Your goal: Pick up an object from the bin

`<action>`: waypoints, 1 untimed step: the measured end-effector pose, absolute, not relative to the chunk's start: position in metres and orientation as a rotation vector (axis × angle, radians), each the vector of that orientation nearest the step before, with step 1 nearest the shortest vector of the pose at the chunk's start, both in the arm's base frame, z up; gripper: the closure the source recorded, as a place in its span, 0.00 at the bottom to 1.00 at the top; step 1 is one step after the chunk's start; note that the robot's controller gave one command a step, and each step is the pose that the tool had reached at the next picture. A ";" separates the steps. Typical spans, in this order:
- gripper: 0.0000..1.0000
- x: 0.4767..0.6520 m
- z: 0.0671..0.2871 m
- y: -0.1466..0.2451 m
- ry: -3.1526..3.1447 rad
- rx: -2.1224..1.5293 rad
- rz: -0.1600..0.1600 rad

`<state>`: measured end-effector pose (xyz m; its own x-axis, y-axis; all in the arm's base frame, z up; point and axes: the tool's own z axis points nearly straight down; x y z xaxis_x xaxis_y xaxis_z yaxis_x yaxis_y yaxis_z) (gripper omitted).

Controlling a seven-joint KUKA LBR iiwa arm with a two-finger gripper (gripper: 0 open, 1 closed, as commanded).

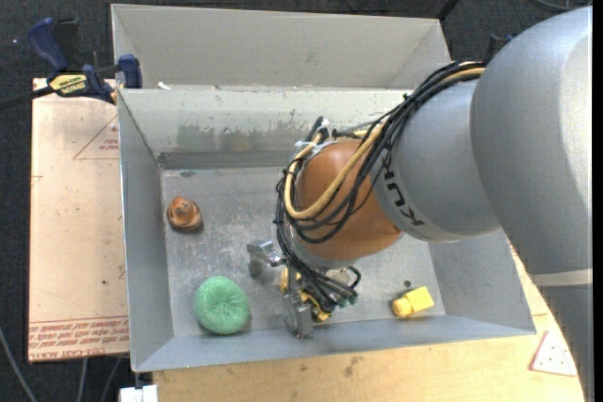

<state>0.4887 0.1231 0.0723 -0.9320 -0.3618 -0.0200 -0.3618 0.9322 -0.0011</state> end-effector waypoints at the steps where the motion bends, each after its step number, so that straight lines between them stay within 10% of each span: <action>1: 0.00 0.489 0.072 0.123 3.069 -0.574 0.004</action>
Offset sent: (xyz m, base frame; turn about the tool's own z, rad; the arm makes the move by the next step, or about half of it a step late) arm 0.0461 -0.0137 0.0562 0.0193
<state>0.4886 0.1231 0.0723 -0.9322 -0.3615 -0.0192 -0.3616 0.9323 -0.0008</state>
